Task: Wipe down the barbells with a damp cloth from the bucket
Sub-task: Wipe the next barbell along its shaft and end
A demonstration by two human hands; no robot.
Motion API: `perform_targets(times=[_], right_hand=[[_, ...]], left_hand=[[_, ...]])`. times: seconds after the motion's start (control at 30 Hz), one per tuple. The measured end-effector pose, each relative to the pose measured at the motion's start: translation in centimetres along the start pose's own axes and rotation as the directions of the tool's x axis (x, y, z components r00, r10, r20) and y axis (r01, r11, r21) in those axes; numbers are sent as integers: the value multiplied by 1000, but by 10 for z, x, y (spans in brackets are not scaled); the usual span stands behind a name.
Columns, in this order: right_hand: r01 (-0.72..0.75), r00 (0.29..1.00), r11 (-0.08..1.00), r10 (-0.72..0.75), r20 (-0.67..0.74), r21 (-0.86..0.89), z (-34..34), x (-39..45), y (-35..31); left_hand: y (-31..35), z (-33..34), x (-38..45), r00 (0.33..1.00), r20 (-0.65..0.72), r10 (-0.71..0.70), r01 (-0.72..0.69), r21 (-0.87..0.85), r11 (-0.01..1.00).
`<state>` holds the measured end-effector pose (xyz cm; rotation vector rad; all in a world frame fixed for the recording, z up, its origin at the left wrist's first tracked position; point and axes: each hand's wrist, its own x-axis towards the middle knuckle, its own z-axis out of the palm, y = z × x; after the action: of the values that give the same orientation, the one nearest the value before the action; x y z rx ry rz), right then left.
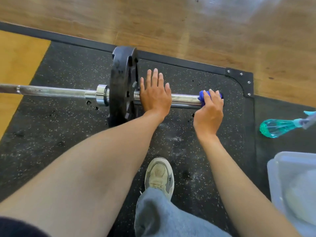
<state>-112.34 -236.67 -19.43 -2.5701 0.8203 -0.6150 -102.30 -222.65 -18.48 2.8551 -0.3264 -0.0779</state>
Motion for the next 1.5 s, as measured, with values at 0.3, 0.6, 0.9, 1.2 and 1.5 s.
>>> perform_targets(times=[0.3, 0.6, 0.9, 1.2, 1.5], right_hand=[[76, 997, 997, -76, -12, -5, 16, 37, 0], [75, 997, 997, -75, 7, 27, 40, 82, -16], [186, 978, 983, -185, 100, 3, 53, 114, -28], [497, 860, 868, -494, 125, 13, 78, 147, -38], [509, 857, 860, -511, 68, 48, 104, 164, -43]], left_hand=[[5, -1, 44, 1000, 19, -21, 21, 33, 999], [9, -5, 103, 994, 103, -47, 39, 76, 996], [11, -9, 155, 975, 206, -79, 61, 92, 994], [14, -15, 199, 973, 217, -75, 41, 159, 986], [18, -22, 237, 916, 387, -108, 34, 193, 981]])
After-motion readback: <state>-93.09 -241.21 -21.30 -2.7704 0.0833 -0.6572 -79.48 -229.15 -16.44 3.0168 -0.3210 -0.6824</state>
